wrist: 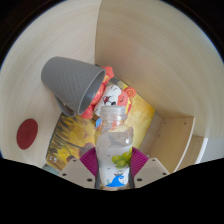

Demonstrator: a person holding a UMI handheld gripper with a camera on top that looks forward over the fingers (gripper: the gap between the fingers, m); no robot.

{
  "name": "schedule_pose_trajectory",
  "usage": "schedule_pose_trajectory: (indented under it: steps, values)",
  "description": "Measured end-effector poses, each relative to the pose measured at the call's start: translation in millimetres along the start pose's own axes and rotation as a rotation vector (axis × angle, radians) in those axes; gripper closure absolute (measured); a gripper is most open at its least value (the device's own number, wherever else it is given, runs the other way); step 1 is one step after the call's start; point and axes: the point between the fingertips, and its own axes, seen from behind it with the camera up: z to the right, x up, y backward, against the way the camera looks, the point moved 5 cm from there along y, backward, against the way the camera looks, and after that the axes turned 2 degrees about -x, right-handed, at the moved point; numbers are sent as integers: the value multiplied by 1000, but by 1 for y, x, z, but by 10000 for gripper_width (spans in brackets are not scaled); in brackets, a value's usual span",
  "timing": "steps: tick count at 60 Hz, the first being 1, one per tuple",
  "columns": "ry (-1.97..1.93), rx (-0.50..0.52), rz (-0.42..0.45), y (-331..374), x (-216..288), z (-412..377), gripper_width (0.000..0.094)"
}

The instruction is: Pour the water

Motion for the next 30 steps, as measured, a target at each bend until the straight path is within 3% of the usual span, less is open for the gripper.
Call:
schedule_pose_trajectory:
  steps: [12,30]
  values:
    - [293,-130,81,-9,13,16,545]
    - [163,-118,65,-10,8,13,546]
